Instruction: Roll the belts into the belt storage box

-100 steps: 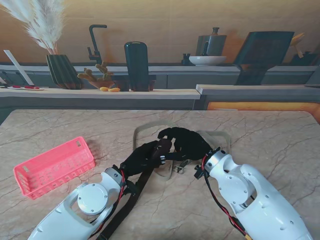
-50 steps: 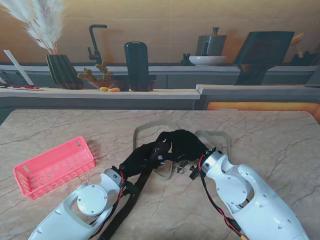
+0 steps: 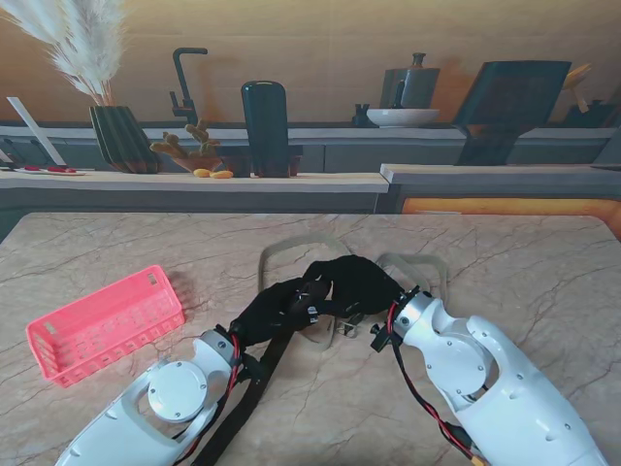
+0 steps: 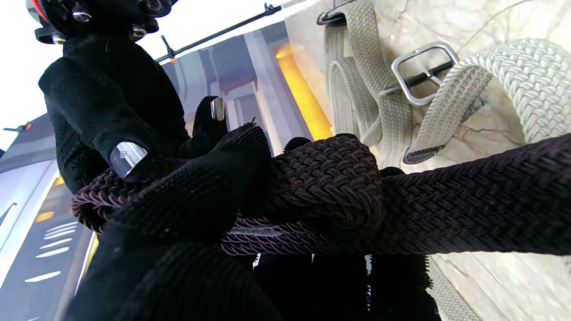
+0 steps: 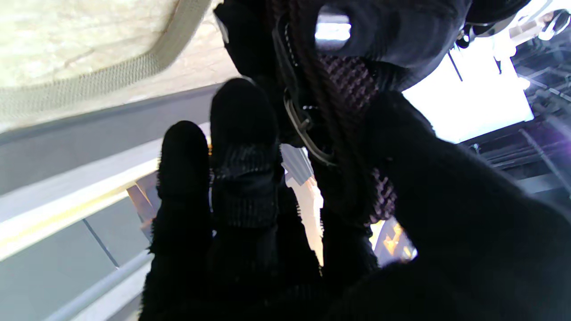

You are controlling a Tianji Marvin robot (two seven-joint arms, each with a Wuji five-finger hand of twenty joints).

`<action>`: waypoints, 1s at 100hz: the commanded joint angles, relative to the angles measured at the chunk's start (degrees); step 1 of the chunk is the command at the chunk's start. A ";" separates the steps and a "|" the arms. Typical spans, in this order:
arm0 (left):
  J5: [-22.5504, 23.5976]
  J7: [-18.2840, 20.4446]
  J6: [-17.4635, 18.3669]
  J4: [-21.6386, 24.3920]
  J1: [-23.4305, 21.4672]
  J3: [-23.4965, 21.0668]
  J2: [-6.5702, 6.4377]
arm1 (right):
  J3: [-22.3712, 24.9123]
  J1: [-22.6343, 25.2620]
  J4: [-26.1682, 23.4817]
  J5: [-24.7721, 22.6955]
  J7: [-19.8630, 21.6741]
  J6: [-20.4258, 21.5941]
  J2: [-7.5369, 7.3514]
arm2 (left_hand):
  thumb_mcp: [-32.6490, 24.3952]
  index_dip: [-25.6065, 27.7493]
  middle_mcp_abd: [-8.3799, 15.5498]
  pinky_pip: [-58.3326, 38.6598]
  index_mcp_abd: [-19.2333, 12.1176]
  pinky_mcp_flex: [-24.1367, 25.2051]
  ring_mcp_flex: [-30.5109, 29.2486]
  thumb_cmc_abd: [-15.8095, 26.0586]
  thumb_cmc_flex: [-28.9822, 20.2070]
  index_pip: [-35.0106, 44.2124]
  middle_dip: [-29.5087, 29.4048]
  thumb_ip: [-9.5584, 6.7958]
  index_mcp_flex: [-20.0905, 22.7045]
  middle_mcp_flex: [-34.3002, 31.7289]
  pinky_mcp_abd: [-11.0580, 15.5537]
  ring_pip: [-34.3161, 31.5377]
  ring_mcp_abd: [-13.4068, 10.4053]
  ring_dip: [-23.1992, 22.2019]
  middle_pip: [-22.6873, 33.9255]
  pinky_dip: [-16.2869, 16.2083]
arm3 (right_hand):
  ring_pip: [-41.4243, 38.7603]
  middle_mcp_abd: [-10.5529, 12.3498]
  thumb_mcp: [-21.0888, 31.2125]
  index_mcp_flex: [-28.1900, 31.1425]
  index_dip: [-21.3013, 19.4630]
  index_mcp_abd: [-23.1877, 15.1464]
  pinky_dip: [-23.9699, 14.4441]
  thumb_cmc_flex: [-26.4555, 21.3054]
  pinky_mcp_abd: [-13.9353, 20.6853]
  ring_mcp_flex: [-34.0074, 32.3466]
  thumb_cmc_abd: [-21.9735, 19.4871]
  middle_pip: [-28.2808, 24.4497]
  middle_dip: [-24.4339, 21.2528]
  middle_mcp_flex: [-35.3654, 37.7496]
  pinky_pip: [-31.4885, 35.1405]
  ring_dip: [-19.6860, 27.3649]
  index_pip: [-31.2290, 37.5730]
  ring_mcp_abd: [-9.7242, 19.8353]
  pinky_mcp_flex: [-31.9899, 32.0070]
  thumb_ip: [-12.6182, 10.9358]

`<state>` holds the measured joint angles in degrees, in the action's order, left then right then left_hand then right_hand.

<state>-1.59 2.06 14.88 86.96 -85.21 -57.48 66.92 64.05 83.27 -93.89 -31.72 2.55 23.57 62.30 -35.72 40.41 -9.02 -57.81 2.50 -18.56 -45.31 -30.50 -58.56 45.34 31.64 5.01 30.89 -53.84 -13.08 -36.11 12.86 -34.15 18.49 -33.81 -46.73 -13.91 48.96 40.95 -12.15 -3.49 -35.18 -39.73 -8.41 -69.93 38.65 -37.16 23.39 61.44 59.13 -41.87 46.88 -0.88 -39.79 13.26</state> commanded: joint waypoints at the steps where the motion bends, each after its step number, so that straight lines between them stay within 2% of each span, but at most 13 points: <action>1: -0.81 0.31 0.55 0.62 0.27 -0.24 0.27 | -0.30 0.48 -0.41 -1.75 -1.50 1.24 0.35 | -1.75 -1.64 2.36 -2.03 -5.50 0.66 -0.49 1.93 3.62 2.12 0.01 0.73 0.21 -1.10 0.21 -1.46 -0.45 0.22 1.79 -0.04 | 0.60 9.96 4.20 7.63 -1.95 -10.53 0.65 -5.42 0.42 -1.93 -5.19 0.12 0.34 4.51 0.53 0.29 12.28 0.18 -0.20 -0.50; 7: -0.75 0.04 1.12 0.10 0.56 -0.04 0.38 | 0.31 0.64 -1.05 -2.83 -2.37 2.04 0.40 | 0.70 -1.52 2.16 -1.63 -4.85 0.98 -0.17 0.28 8.09 1.53 -3.71 1.13 0.05 1.56 0.10 -1.49 -0.26 -0.16 5.92 -0.36 | 0.82 10.06 4.47 7.86 -1.65 -10.17 0.72 -5.41 0.37 -1.99 -4.93 0.41 0.38 4.80 0.52 0.27 12.34 0.03 -0.17 -0.42; 9: -0.75 -0.04 1.20 0.00 0.62 0.00 0.40 | 0.50 0.69 -1.26 -3.17 -2.81 2.27 0.45 | 0.62 -1.29 2.05 -1.07 -4.12 1.46 0.34 0.41 11.48 -0.09 -6.56 1.18 0.11 2.46 -0.02 -1.08 -0.18 -0.17 6.75 -0.35 | 0.88 10.16 4.52 7.96 -1.53 -10.18 0.74 -5.39 0.34 -2.08 -4.83 0.52 0.34 4.91 0.52 0.28 12.35 -0.01 -0.16 -0.39; 15: -0.94 0.26 1.64 -0.37 0.84 0.06 0.35 | 1.14 0.82 -1.98 -4.19 -4.16 2.85 0.62 | -2.35 -2.45 2.01 1.77 -2.01 3.73 3.01 1.50 22.05 -5.26 -8.31 -0.91 -0.67 5.36 -0.29 1.28 -0.17 0.32 5.84 0.16 | 1.14 10.45 4.54 8.20 -1.26 -10.69 0.81 -5.17 0.34 -2.38 -4.77 0.82 0.26 5.28 0.56 0.32 12.55 0.24 -0.19 -0.28; 19: -0.98 0.43 1.90 -0.53 0.92 0.07 0.31 | 1.64 0.90 -2.51 -4.82 -4.76 3.27 0.68 | -2.53 -3.29 1.96 5.44 -1.64 6.10 5.27 0.81 25.56 -7.25 -8.66 -0.60 -1.36 7.02 -0.52 3.84 -0.33 1.12 4.78 1.17 | 1.26 10.59 4.47 8.16 -1.19 -10.74 0.83 -5.07 0.40 -2.47 -4.81 0.89 0.24 5.42 0.58 0.35 12.62 0.39 -0.22 -0.23; 27: -0.79 0.42 2.30 -0.69 0.96 0.03 0.28 | 2.47 0.79 -3.05 -6.59 -6.74 4.66 0.88 | -1.92 -4.15 1.73 11.06 -1.53 9.05 8.88 0.59 28.41 -9.33 -9.22 -0.15 -1.40 8.60 -0.97 8.78 -0.68 3.08 3.04 2.42 | 1.36 10.74 4.27 8.14 -1.11 -11.11 0.84 -4.91 0.37 -2.98 -4.88 0.93 0.30 5.69 0.85 0.37 12.92 0.79 -0.76 -0.17; 39: -1.28 1.53 2.26 -0.57 0.88 -0.32 0.01 | 3.87 0.79 -4.33 -9.56 -9.10 6.11 1.02 | -0.27 -5.58 1.32 13.42 -1.24 9.38 9.79 1.15 28.50 -12.38 -9.54 -0.36 -0.92 8.72 -0.91 11.24 -0.70 3.92 1.80 2.26 | 1.44 11.07 4.59 8.09 -1.05 -11.66 1.04 -4.46 0.61 -3.43 -4.70 0.88 0.30 5.94 0.99 0.33 13.34 1.38 -1.27 -0.18; 66: -2.13 2.82 1.60 -0.29 0.88 -0.46 -0.22 | 6.81 -0.34 -7.71 -11.78 -9.08 7.05 0.85 | -1.20 -6.47 1.77 13.74 -1.27 8.41 8.47 1.61 24.58 -14.14 -9.83 -0.94 -0.42 7.55 -0.83 12.36 -1.70 4.62 1.38 1.82 | 1.66 11.35 4.79 7.55 -0.86 -12.01 1.33 -3.88 0.96 -3.54 -5.11 0.77 0.29 5.75 0.96 0.28 13.60 1.87 -1.39 0.02; 75: -2.17 2.93 1.09 -0.09 0.82 -0.38 -0.23 | 7.29 -1.29 -8.12 -12.12 -8.83 7.15 0.79 | 1.48 -6.96 1.82 13.25 -0.70 7.32 7.22 6.45 19.64 -14.45 -9.97 -1.05 -0.45 6.47 -0.77 11.81 -1.69 4.91 1.84 1.17 | 1.65 11.47 4.85 7.38 -0.87 -12.13 1.38 -3.76 1.05 -3.56 -5.26 0.65 0.31 5.62 1.01 0.22 13.73 1.92 -1.46 0.05; 88: -3.10 2.62 0.11 0.14 0.59 -0.45 0.01 | 7.89 -2.36 -8.35 -13.97 -9.12 7.45 0.66 | 2.07 -7.25 1.27 11.54 -0.16 6.83 6.15 7.65 18.60 -14.14 -9.67 -1.39 0.48 4.92 -1.27 10.20 -1.03 4.30 2.77 0.45 | 1.70 11.74 4.72 7.04 -0.85 -12.47 1.47 -3.46 1.35 -3.45 -5.51 0.45 0.32 5.47 1.06 0.16 13.89 2.26 -1.54 0.16; 92: -3.12 2.38 -0.18 0.19 0.55 -0.49 0.09 | 7.97 -2.54 -8.38 -14.25 -9.43 7.42 0.69 | 3.11 -6.89 1.29 10.67 -0.40 6.69 5.72 8.26 16.49 -13.33 -9.56 -0.95 0.87 4.34 -1.35 9.42 -0.85 4.16 3.16 0.35 | 1.66 11.80 4.74 6.88 -0.87 -12.48 1.50 -3.35 1.42 -3.51 -5.69 0.33 0.34 5.45 1.08 0.12 13.98 2.41 -1.58 0.17; 97: -3.12 2.02 -0.43 0.27 0.48 -0.51 0.19 | 8.01 -2.65 -8.45 -14.25 -9.57 7.32 0.72 | 6.23 -5.58 1.20 9.70 -0.93 6.52 5.31 9.18 12.66 -12.63 -9.50 0.87 1.14 3.65 -1.39 8.68 -0.70 4.10 3.48 0.44 | 1.63 11.73 4.80 6.79 -0.90 -12.50 1.54 -3.34 1.41 -3.51 -5.70 0.23 0.33 5.34 1.08 0.08 14.11 2.42 -1.59 0.17; 100: -3.23 1.79 -0.64 0.39 0.38 -0.52 0.27 | 8.06 -2.70 -8.52 -14.32 -9.52 7.33 0.70 | 7.40 -5.34 1.18 9.10 -1.31 6.27 4.90 9.54 10.15 -12.34 -9.48 1.08 1.47 3.14 -1.48 8.17 -0.52 3.97 3.65 0.44 | 1.63 11.69 4.82 6.78 -0.89 -12.49 1.56 -3.36 1.41 -3.50 -5.74 0.19 0.33 5.30 1.08 0.07 14.14 2.42 -1.57 0.17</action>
<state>-4.75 4.32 14.70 86.84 -84.15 -57.99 66.74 71.96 80.92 -101.41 -46.54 -6.64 30.77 62.96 -31.19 33.93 -8.68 -46.67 2.63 -11.86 -38.78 -23.08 -44.68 32.77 22.08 3.84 31.05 -48.83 -14.23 -26.54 12.94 -29.75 21.12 -32.49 -45.52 -3.56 49.01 42.64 -11.81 -5.98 -34.61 -39.72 -8.38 -70.56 38.83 -36.50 23.39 65.11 59.12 -41.86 48.23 -0.07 -41.06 14.00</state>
